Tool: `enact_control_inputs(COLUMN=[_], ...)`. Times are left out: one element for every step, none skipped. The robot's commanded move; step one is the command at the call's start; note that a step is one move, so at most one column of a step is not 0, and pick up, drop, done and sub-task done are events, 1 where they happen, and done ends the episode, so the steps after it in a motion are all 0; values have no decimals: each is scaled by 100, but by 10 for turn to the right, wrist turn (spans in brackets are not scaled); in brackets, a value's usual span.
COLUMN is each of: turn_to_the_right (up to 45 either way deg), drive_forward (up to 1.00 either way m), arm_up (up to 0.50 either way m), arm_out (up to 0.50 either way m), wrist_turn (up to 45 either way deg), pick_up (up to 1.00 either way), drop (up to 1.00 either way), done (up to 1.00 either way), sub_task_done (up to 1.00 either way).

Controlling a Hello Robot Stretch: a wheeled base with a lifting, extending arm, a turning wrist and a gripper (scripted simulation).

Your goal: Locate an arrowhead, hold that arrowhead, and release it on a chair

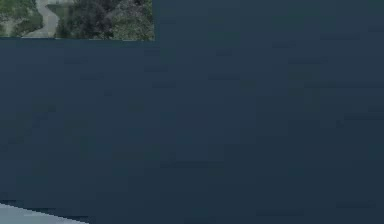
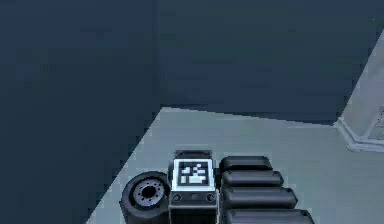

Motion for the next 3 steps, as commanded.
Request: enact_control_inputs(turn_to_the_right=[-30, 450, 450], drive_forward=[0, 0, 0], arm_up=[0, 0, 0], arm_out=[0, 0, 0], wrist_turn=[0, 0, 0], pick_up=[0, 0, 0], drop=[0, 0, 0], done=[0, 0, 0], sub_task_done=[0, 0, 0])
